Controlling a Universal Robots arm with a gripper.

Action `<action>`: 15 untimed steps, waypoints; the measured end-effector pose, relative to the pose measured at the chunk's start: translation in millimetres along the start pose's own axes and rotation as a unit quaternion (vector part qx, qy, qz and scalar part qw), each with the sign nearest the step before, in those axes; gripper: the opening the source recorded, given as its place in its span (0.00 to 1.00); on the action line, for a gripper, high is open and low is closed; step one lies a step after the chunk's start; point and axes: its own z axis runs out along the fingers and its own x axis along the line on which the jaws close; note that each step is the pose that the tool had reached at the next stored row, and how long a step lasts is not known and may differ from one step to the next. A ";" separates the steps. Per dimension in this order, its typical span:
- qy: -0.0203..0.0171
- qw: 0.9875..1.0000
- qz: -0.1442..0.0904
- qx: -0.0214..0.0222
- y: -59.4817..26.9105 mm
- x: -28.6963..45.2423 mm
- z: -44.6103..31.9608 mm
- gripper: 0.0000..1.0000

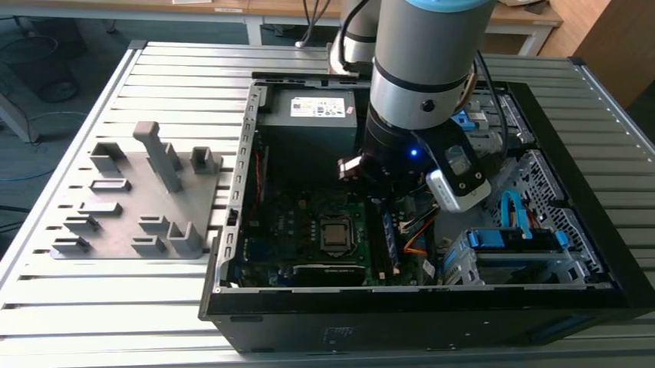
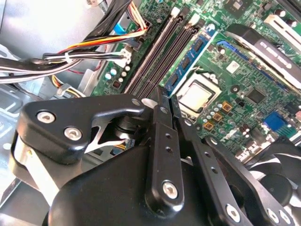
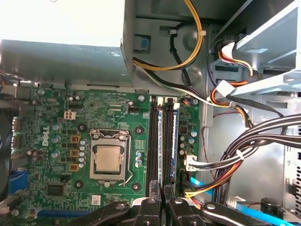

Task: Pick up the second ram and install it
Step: 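Insert the second ram into the second slot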

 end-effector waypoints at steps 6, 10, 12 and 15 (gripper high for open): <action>0.000 1.000 0.014 0.001 0.0 0.0 0.2 0.14; 0.000 1.000 0.018 0.001 0.0 0.0 0.4 0.14; 0.002 1.000 0.019 0.000 0.0 0.1 0.6 0.14; 0.011 1.000 0.020 0.000 0.0 -0.1 1.2 0.14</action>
